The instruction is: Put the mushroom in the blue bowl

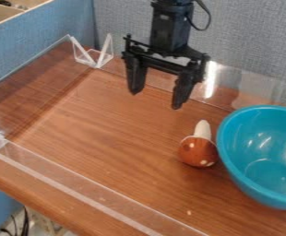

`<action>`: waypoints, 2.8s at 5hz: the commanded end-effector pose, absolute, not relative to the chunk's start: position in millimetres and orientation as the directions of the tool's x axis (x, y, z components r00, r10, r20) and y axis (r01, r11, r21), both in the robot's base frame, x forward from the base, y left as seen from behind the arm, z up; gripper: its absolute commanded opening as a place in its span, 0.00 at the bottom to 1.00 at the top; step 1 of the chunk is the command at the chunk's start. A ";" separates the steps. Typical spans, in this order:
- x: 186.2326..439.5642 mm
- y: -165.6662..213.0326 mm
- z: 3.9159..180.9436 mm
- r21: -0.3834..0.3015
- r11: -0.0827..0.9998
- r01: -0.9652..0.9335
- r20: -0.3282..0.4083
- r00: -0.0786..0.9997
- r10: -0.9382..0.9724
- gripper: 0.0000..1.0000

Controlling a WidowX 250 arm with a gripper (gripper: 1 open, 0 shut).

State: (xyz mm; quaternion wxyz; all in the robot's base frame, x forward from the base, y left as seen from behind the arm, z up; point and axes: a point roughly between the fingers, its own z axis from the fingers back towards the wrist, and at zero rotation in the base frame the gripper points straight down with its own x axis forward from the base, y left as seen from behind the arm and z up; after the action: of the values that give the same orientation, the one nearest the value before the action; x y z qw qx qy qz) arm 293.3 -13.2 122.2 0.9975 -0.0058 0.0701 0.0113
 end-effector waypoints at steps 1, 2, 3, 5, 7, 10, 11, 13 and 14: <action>309.2 0.8 133.5 -0.015 0.998 -0.061 -0.081 0.995 0.060 1.00; 307.2 2.7 126.1 -0.016 0.993 -0.121 -0.083 0.989 0.119 1.00; 305.5 0.6 119.5 -0.015 0.985 -0.174 -0.086 0.981 0.172 1.00; 290.7 1.5 119.5 -0.019 0.974 -0.224 -0.083 0.972 0.221 1.00; 289.6 -9.8 123.0 -0.023 0.962 -0.272 -0.060 0.961 0.270 1.00; 290.0 -0.2 126.3 -0.016 0.984 -0.178 -0.046 0.983 0.177 1.00; 296.3 3.1 122.7 -0.014 0.981 -0.192 -0.045 0.980 0.191 1.00; 310.8 6.4 123.3 -0.007 0.977 -0.211 -0.046 0.976 0.211 1.00; 317.4 9.9 126.5 -0.007 0.979 -0.203 -0.048 0.978 0.203 1.00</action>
State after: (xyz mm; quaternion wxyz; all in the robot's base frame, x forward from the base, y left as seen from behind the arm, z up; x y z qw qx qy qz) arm 310.3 5.2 109.9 0.9937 -0.0051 0.0534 0.0981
